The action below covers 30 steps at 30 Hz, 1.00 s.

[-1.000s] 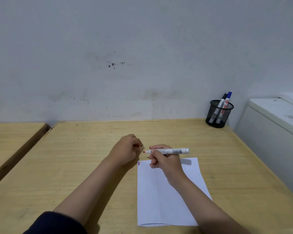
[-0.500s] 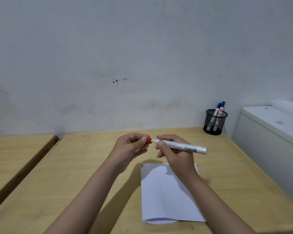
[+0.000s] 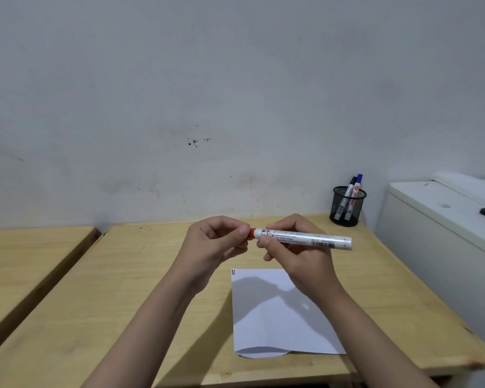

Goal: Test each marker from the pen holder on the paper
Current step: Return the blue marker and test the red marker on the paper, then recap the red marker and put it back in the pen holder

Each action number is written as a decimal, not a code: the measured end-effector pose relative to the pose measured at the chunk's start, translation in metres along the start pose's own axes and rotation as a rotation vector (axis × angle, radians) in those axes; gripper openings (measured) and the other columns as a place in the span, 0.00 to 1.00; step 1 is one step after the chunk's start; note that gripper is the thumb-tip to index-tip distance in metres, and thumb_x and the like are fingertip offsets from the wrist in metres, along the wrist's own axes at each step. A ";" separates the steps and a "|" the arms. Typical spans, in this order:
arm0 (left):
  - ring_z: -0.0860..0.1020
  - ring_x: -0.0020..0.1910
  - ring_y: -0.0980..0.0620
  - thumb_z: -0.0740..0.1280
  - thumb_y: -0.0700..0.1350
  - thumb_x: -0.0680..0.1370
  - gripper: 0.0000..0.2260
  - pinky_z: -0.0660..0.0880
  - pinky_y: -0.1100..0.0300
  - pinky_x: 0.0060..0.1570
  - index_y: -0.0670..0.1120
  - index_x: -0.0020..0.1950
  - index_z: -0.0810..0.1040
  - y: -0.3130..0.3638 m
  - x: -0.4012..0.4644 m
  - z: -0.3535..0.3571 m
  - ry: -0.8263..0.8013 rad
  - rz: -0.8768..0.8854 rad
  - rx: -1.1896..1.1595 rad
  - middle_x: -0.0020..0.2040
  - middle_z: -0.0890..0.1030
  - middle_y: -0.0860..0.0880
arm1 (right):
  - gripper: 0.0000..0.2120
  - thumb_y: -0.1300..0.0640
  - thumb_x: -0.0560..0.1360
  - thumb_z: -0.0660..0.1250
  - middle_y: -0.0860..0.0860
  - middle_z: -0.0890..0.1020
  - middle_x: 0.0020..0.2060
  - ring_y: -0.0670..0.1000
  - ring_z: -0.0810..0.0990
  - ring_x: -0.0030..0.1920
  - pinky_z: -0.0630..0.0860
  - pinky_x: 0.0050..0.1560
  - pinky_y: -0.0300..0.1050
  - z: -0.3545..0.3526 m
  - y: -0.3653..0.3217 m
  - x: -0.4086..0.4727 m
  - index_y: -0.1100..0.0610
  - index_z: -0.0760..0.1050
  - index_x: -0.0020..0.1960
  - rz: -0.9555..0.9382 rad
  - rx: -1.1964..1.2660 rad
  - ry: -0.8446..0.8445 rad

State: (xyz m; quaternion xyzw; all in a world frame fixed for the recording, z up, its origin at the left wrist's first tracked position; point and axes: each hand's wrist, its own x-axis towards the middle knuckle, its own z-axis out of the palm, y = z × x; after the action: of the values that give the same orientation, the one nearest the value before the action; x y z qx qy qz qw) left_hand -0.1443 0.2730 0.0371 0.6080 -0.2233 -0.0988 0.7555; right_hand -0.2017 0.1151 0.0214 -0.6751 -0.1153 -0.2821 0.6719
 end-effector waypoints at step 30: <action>0.79 0.36 0.51 0.74 0.42 0.69 0.04 0.76 0.57 0.41 0.45 0.43 0.83 -0.030 0.078 0.070 0.117 0.255 0.394 0.37 0.84 0.43 | 0.22 0.59 0.69 0.72 0.44 0.80 0.40 0.46 0.81 0.42 0.79 0.44 0.45 -0.088 0.025 0.051 0.43 0.75 0.60 -0.026 -0.702 -0.125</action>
State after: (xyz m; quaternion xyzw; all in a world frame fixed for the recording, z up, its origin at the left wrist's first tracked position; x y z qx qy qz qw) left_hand -0.1041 0.1714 0.0369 0.7151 -0.2691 0.0783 0.6404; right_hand -0.1672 0.0162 0.0222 -0.8792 -0.0609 -0.2711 0.3870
